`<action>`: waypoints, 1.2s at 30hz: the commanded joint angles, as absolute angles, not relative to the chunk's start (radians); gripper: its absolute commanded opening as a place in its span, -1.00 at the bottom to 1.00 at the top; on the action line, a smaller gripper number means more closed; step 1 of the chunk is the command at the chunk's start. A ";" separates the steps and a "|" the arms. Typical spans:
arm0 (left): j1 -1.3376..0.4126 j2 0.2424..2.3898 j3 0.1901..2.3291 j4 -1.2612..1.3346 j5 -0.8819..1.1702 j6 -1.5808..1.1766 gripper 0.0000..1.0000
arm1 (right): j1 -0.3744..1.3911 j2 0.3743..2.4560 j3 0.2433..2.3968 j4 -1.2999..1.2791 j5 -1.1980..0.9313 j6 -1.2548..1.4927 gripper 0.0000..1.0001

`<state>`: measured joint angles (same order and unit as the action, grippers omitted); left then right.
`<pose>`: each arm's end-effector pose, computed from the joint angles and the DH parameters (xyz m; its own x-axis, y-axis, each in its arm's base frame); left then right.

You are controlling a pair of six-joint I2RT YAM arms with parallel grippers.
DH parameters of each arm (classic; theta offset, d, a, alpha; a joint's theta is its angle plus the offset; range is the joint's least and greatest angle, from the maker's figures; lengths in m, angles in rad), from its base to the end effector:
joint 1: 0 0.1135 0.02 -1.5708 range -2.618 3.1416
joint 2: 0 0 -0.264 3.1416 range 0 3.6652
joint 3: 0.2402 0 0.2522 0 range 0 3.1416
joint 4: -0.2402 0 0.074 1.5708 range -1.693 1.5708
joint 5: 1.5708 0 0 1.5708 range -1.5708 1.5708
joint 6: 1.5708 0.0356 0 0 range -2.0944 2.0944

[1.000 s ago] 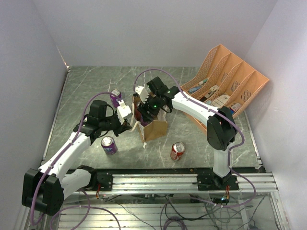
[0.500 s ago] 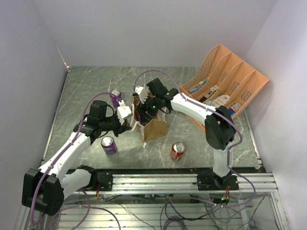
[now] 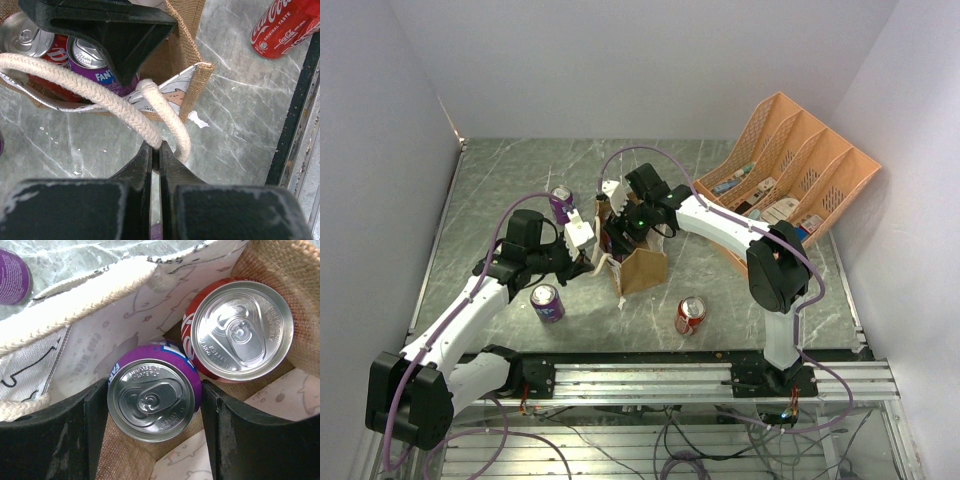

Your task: Place the beverage into the canvas bag

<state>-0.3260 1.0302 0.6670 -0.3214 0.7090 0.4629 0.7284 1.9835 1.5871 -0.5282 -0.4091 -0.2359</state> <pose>0.1941 -0.0901 0.2450 -0.2141 0.4302 -0.8770 0.9125 0.4084 -0.0225 0.3184 0.3030 0.2309 -0.3948 -0.6395 -0.6597 -0.9069 0.3865 0.1680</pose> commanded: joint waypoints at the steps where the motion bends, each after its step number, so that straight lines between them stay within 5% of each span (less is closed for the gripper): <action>1: -0.322 1.016 0.687 -0.335 0.755 0.485 -0.86 | 0.743 1.994 1.592 -0.529 -0.461 -0.231 0.42; 14: -0.322 1.017 0.686 -0.332 0.752 0.479 -0.86 | 0.743 1.940 1.622 -0.571 -0.430 -0.253 0.72; 36: -0.322 1.002 0.709 -0.343 0.762 0.457 -0.86 | 0.744 1.739 1.765 -0.719 -0.373 -0.335 0.79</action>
